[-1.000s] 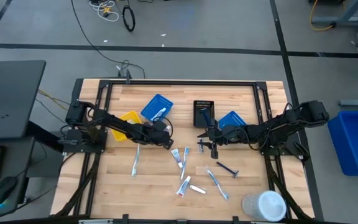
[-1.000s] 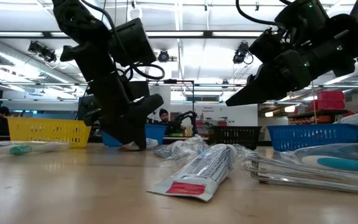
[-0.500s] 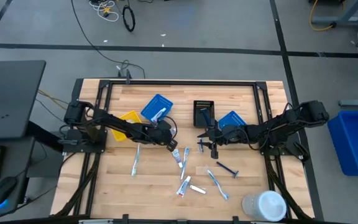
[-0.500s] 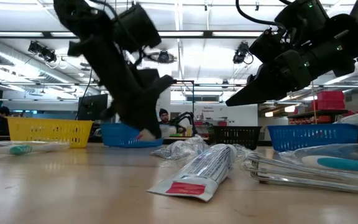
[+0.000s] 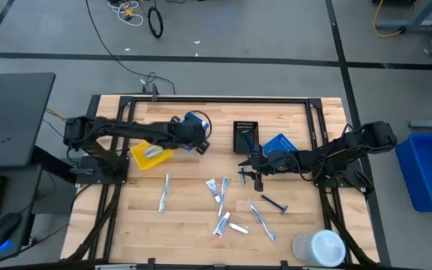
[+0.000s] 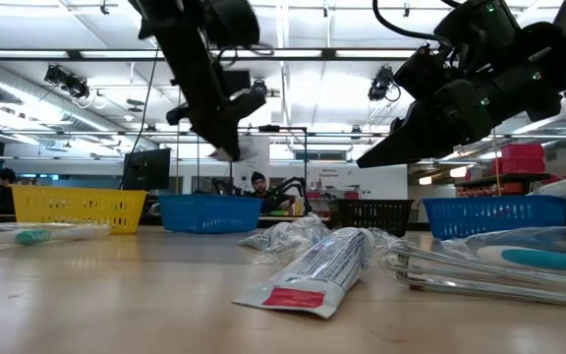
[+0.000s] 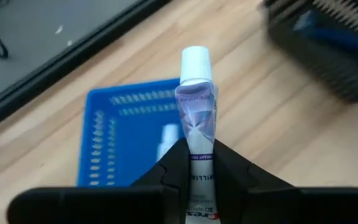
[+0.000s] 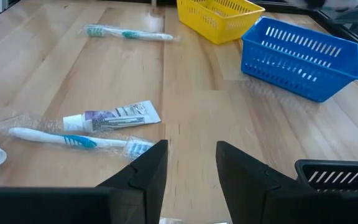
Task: Pick & Place Travel size toiletries
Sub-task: Put the violet toothpaste into the left blue bin
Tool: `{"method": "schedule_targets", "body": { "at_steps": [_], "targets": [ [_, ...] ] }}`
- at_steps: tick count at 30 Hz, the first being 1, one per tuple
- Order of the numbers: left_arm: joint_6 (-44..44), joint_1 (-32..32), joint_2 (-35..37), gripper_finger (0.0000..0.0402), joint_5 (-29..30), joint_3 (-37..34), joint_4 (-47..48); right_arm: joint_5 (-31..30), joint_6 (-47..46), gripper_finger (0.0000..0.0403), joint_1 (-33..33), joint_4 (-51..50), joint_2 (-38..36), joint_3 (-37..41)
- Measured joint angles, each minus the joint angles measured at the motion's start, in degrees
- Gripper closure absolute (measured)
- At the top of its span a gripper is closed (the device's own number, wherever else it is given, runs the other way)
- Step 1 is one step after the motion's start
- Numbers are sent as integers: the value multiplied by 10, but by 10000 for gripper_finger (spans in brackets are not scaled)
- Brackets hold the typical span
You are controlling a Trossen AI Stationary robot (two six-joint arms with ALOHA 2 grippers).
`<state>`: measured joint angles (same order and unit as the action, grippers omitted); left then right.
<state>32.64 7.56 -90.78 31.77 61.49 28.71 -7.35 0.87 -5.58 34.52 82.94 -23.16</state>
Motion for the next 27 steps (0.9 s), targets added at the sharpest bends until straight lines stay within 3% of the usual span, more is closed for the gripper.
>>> {"method": "schedule_targets", "body": {
  "at_steps": [7, 20, 27],
  "targets": [
    [-3, 61, -12, 344, -57, -41, 1, 0, 0, 258, 0, 0, 0, 0],
    [-20, 86, -12, 344, -73, -62, -3, -1, 0, 254, 0, 4, 0, 0],
    [-24, 88, -12, 339, -76, -62, -3, -67, 2, 225, -9, 19, 0, 0]
  ]
}}
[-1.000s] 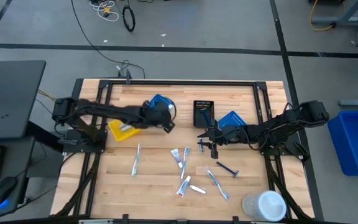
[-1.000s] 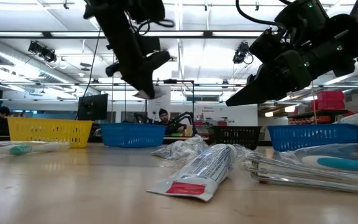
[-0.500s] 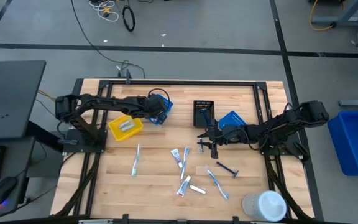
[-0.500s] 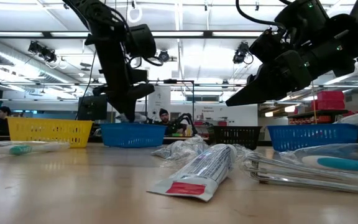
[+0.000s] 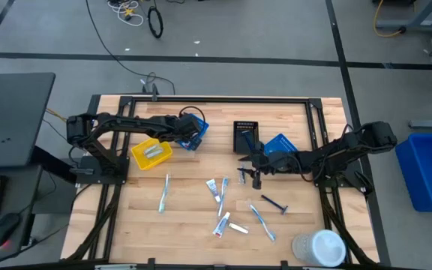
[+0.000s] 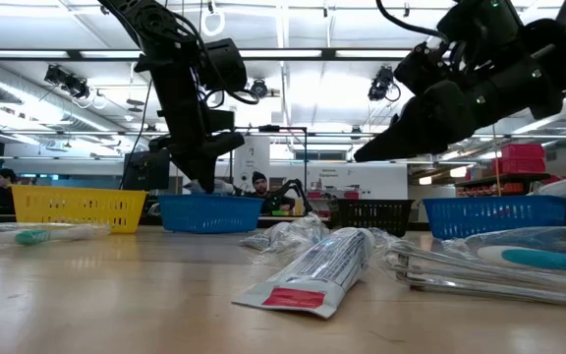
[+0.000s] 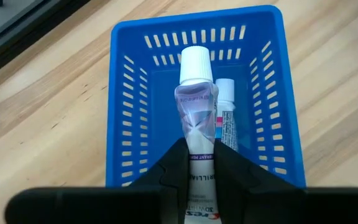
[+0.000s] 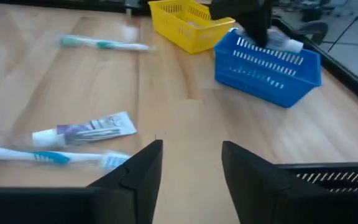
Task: Pick & Place Travel size toiletries
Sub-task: Put the violet toothpaste into the left blue bin, then put the blue razor into the black bin
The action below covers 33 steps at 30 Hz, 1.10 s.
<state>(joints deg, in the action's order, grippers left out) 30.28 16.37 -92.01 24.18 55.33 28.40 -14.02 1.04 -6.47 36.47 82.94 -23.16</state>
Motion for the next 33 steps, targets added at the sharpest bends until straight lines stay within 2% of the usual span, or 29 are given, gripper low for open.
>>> {"method": "schedule_targets", "body": {
  "at_steps": [7, 12, 20, 23, 26, 29, 33],
  "targets": [
    [-28, 7, 0, 269, -7, 0, 0, -85, -13, 178, -7, -3, 0, 0],
    [-24, 6, 0, 234, -7, 0, -10, -90, -32, 150, -6, -3, 0, 0],
    [-53, -13, 30, 236, -42, 36, -16, -84, -32, 132, -6, -3, 0, 0],
    [-90, -33, 55, 243, -40, 51, -38, -79, -15, 138, -10, -3, -3, 0],
    [-125, -59, 77, 250, -41, 52, -68, -49, 10, 149, -23, -21, -25, -24],
    [-189, -85, 88, 255, -41, 52, -87, -4, 7, 157, -42, -117, -58, -80],
    [-283, -116, 89, 261, -41, 52, -88, 26, -43, 158, -89, -388, -65, -199]
  ]
}}
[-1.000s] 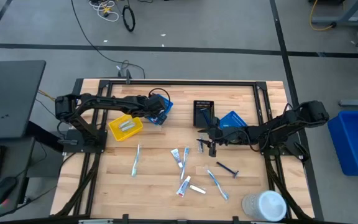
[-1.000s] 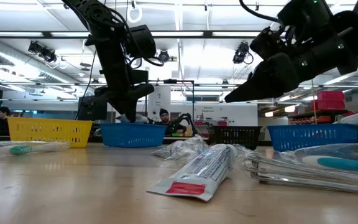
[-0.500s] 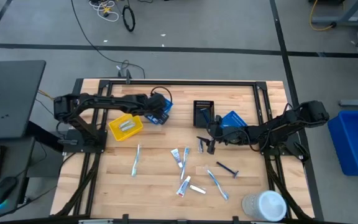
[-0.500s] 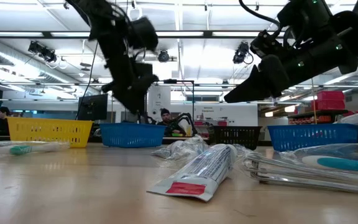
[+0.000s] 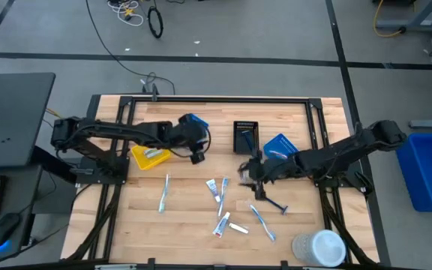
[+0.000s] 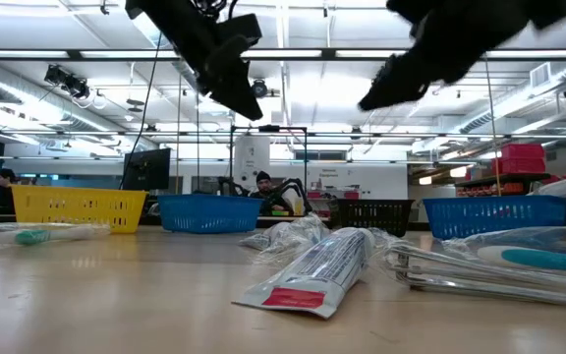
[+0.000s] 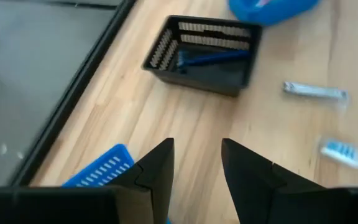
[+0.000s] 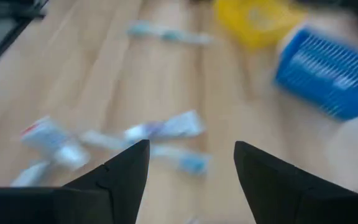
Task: Pick & Place Travel size toiletries
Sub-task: Put the blue razor into the black bin
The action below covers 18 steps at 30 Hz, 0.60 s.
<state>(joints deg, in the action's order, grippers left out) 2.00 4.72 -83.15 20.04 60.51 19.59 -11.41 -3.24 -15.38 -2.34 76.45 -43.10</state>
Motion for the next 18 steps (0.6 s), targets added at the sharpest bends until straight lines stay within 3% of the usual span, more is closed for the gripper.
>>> {"method": "schedule_targets", "body": {
  "at_steps": [4, 7, 13, 18],
  "targets": [
    [-35, -19, -4, 262, 0, -3, -4, -2, -106, 151, -53, -208, 37, -112],
    [-38, -25, -4, 262, 0, -13, -24, 0, -179, 149, -83, -306, 71, -141],
    [-25, -25, -4, 262, 0, -42, -85, 84, -329, 161, -102, -400, 136, -127],
    [-20, -25, -4, 262, 0, -67, -112, 107, -349, 175, -107, -441, 194, -123]
  ]
}}
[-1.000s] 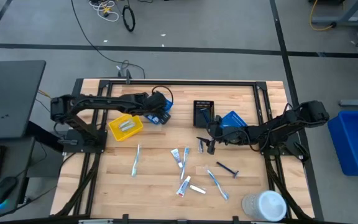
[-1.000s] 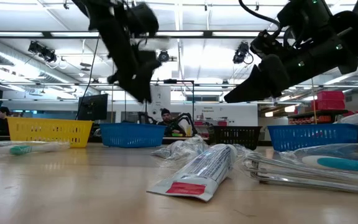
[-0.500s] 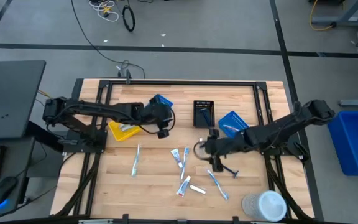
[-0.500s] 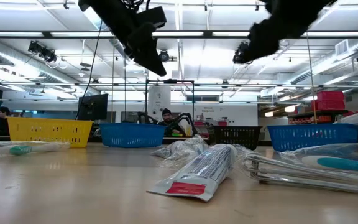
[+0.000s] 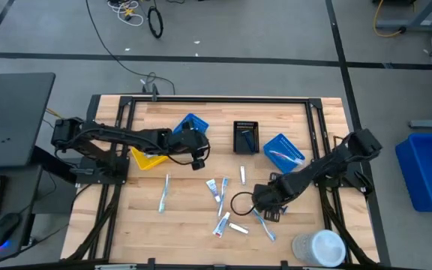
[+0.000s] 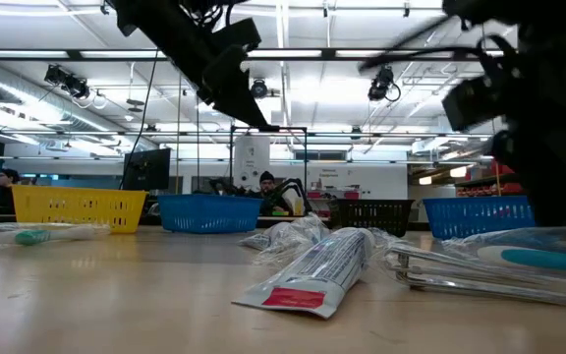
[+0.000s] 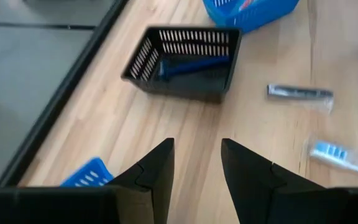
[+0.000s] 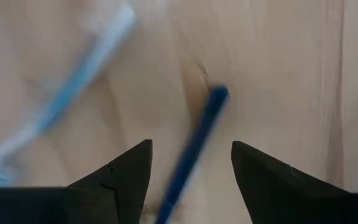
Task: Pick & Place Travel size toiletries
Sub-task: Put the blue razor into the black bin
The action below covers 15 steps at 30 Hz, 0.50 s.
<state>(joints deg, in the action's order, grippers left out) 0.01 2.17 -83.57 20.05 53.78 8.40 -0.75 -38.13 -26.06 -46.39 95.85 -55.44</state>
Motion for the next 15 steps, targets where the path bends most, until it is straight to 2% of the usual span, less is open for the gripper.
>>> {"method": "schedule_targets", "body": {
  "at_steps": [8, 11, 15],
  "targets": [
    [11, 0, 0, 262, 0, -33, -4, 9, 1, 203, 9, -18, 47, -1],
    [26, 0, 0, 262, 0, -35, -1, 14, 22, 233, 10, -11, 50, -2],
    [35, 0, 0, 262, 0, -35, -2, 17, 30, 293, 10, -4, 50, -2]
  ]
}}
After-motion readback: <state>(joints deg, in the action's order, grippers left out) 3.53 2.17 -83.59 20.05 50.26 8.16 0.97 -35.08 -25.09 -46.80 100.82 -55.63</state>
